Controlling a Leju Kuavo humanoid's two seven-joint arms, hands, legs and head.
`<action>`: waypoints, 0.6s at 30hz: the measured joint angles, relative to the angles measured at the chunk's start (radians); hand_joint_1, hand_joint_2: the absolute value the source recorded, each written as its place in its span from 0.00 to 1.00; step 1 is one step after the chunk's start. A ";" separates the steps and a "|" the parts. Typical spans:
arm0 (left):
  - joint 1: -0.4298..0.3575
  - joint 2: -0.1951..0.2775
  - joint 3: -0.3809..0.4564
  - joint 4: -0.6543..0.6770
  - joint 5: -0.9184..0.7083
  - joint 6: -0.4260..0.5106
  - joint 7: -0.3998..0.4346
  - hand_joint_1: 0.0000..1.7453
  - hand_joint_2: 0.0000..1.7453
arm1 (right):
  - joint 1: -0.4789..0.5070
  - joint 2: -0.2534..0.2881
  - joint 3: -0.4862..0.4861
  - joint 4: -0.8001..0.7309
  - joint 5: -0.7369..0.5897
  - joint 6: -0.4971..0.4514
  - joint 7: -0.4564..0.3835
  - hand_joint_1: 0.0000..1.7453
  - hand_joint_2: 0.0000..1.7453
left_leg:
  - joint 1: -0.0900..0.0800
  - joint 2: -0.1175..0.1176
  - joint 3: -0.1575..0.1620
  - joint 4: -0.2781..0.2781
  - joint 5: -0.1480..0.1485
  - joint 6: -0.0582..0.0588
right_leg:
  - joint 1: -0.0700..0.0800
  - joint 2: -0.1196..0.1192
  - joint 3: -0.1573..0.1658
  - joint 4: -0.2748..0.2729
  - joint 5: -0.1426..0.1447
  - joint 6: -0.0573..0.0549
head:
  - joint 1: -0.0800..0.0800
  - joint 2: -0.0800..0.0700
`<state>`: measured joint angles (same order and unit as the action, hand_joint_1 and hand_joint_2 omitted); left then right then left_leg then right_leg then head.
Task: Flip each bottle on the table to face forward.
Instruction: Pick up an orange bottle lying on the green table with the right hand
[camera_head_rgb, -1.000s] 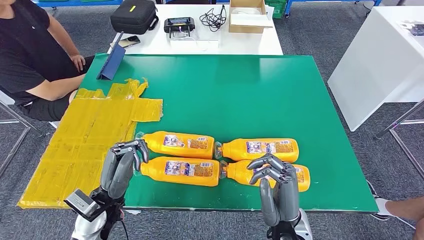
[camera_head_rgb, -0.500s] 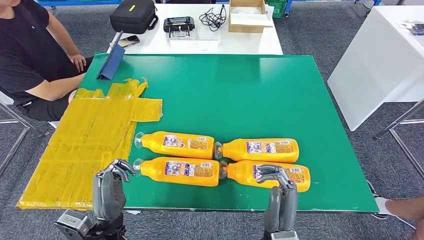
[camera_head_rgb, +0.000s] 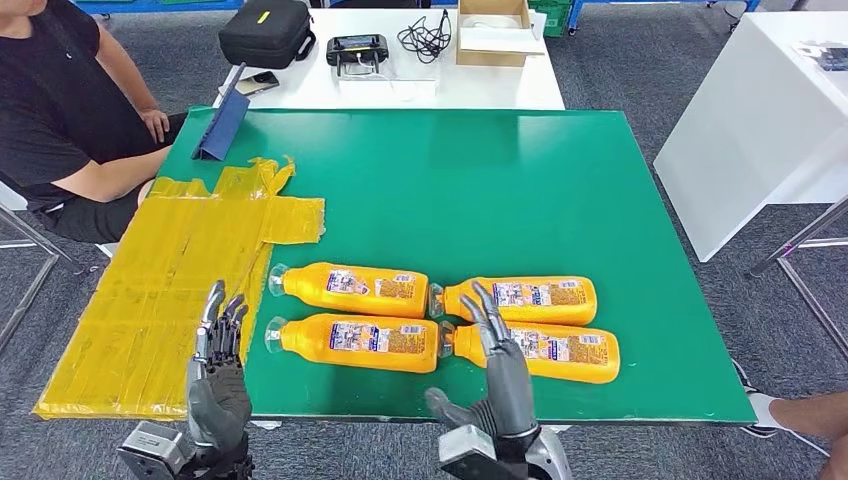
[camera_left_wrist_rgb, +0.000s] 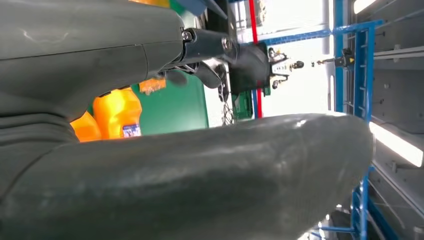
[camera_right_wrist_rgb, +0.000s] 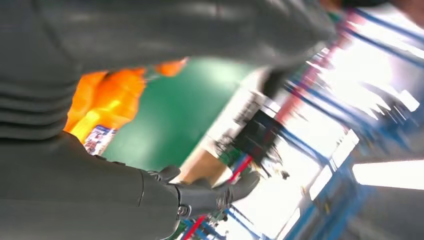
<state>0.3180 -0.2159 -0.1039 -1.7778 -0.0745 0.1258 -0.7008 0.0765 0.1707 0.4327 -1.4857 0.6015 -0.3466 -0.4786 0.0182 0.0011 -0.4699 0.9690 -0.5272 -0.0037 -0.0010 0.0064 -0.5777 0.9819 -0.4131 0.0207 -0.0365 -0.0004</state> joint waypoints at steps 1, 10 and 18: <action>-0.003 -0.001 0.001 0.003 0.006 -0.009 0.000 0.00 0.00 | -0.020 -0.006 0.000 0.018 0.031 0.005 0.023 0.00 1.00 | 0.000 0.000 0.000 0.000 0.000 0.000 | 0.000 0.000 0.000 0.000 0.000 0.000 | 0.000 0.000; -0.009 -0.008 0.011 0.017 0.010 -0.041 0.000 0.00 0.00 | -0.114 -0.029 0.015 0.115 0.124 0.022 0.095 0.00 1.00 | 0.000 0.000 0.000 0.000 0.000 0.000 | 0.000 0.000 0.000 0.000 0.000 0.000 | 0.000 0.000; -0.011 -0.046 0.029 0.038 0.002 -0.104 0.000 0.00 0.00 | -0.298 -0.006 0.112 0.288 0.207 0.161 0.189 0.00 1.00 | 0.000 0.000 0.001 0.000 0.001 0.000 | 0.000 0.000 0.001 0.000 0.000 0.000 | 0.000 0.000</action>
<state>0.3073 -0.2616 -0.0750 -1.7395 -0.0726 0.0216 -0.7008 -0.2213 0.1651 0.5451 -1.1979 0.8086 -0.1853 -0.2892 0.0185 0.0014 -0.4686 0.9692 -0.5265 -0.0034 -0.0009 0.0065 -0.5765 0.9822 -0.4128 0.0206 -0.0367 -0.0004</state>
